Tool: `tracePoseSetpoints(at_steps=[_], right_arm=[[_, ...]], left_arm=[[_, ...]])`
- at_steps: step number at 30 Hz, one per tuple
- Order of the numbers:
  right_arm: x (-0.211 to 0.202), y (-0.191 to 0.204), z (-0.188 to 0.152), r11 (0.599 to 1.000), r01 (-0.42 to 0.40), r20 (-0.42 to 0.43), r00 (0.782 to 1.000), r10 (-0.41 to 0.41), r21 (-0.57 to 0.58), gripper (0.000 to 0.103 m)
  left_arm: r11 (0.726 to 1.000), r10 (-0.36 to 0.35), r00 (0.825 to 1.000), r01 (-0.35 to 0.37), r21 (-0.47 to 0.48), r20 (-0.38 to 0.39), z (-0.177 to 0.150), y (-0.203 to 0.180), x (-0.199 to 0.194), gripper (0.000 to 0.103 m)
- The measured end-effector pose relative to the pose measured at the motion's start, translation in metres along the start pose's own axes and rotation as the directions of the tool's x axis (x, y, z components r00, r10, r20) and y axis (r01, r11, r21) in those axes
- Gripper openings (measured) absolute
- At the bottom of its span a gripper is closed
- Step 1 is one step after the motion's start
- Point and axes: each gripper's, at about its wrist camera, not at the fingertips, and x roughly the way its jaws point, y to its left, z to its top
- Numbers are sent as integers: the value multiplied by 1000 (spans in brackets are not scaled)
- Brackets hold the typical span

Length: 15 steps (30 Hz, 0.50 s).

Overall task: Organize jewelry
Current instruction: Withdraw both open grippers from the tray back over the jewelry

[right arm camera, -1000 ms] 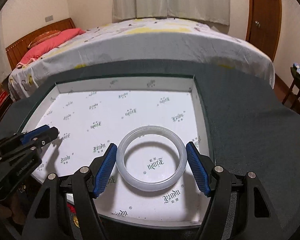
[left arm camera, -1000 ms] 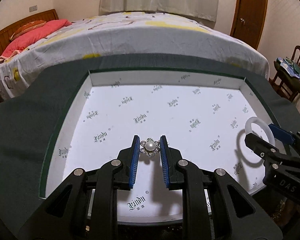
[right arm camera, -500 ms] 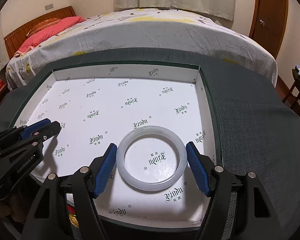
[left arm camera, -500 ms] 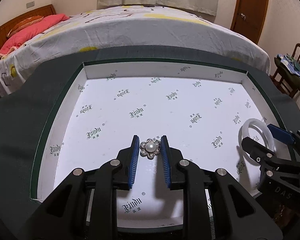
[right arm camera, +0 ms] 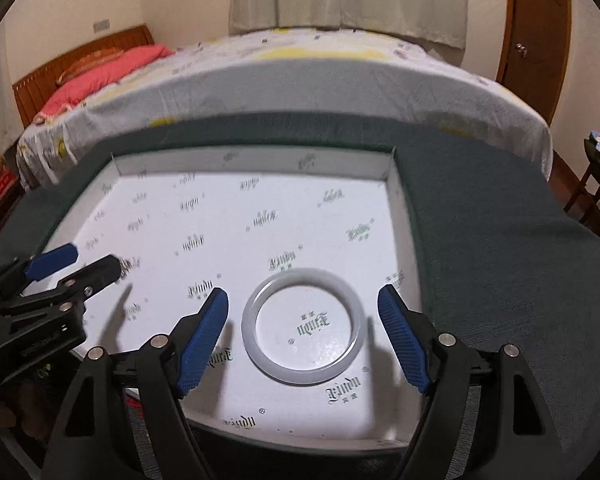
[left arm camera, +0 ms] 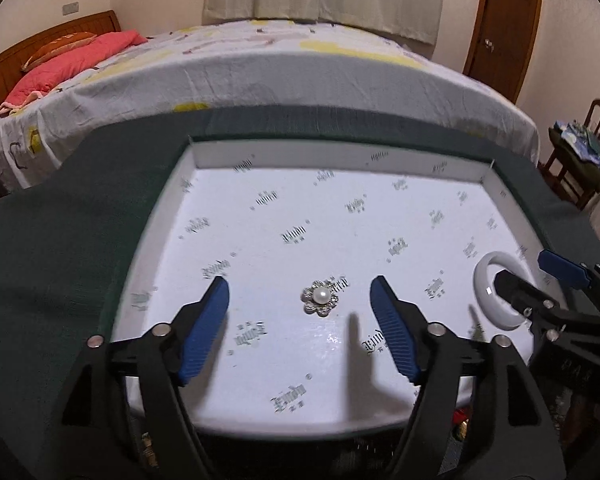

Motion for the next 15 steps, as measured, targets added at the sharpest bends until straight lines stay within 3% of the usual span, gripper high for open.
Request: tracePoseSetpoints(at_steps=[8,15], right_arm=[[-55,-6,-10,999,-12,94,996,9,34,75],[-89,-5,-50,999,-15,102,995,11,44,75]], left_arm=[[1000,12,997,-12,-7,82,-7,20,-62,74],[998,56,993,-53,-30,99,-39,37,-102,74]])
